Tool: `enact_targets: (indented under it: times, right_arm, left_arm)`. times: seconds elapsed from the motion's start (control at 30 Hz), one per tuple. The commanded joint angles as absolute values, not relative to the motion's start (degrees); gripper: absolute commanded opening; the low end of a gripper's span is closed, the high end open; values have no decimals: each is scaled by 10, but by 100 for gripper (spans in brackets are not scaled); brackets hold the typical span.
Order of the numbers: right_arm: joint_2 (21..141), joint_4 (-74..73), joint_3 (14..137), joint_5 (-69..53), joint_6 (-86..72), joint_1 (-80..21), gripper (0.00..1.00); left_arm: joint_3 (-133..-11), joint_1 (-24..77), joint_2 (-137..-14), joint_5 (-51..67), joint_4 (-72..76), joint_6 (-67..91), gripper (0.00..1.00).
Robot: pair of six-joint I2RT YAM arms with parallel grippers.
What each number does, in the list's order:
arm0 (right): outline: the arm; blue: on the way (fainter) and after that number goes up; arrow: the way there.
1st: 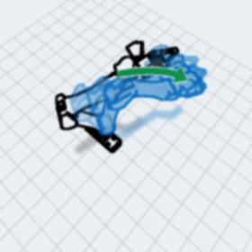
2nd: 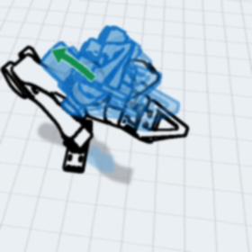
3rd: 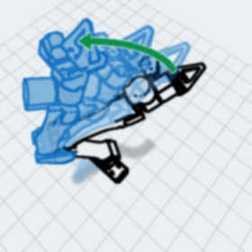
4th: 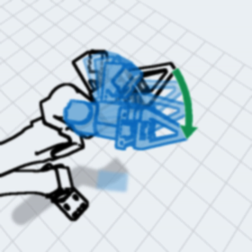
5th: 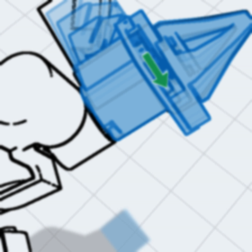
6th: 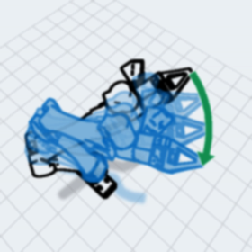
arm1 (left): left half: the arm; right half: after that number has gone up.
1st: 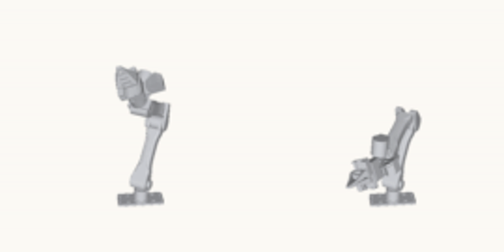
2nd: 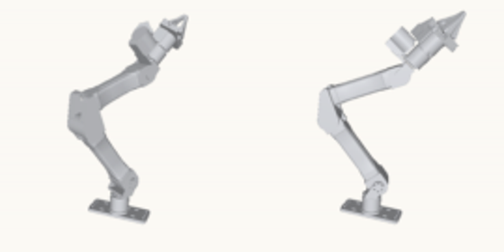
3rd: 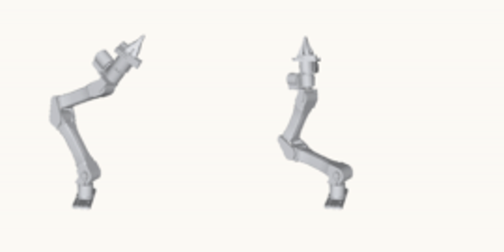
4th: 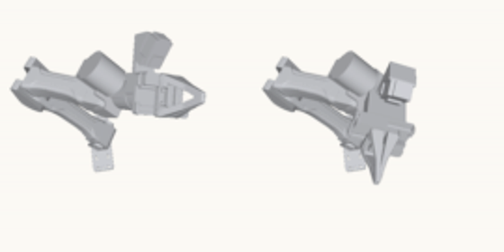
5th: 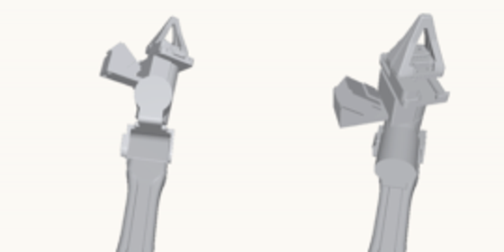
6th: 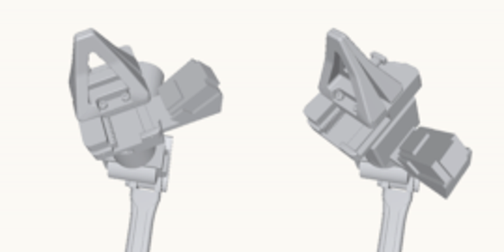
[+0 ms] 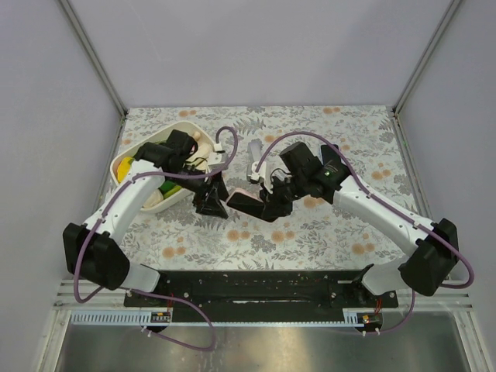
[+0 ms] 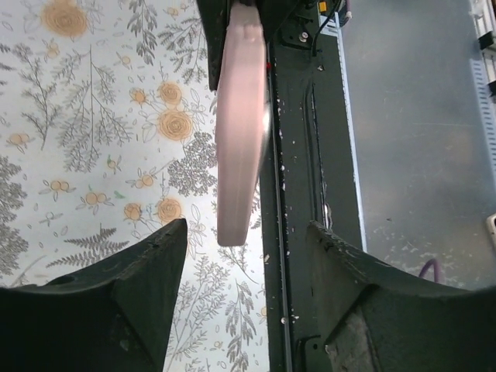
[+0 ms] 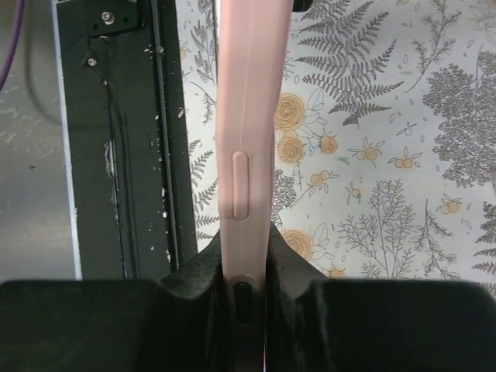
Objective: Take the phone out of the phone case
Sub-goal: Remove the phone case from the phone.
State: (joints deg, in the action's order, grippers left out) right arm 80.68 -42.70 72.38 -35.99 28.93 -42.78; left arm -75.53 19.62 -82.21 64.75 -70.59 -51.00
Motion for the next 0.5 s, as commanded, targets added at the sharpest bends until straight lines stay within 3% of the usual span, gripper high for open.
enact_targets:
  times: [0.0, 0.2, 0.37, 0.47]
  right_arm:
    - [811, -429, 761, -423, 295, -417, 0]
    - [817, -439, 770, -458, 292, -403, 0]
    - [819, -453, 771, -474, 300, -391, 0]
    - [824, -461, 770, -490, 303, -387, 0]
  left_arm:
    - [-739, 219, -785, 630, -617, -480, 62]
    - [-718, 257, -767, 592, -584, -465, 43]
    - [-711, 261, -757, 578, -582, -472, 33]
    - [-708, 263, -750, 577, -583, -478, 17]
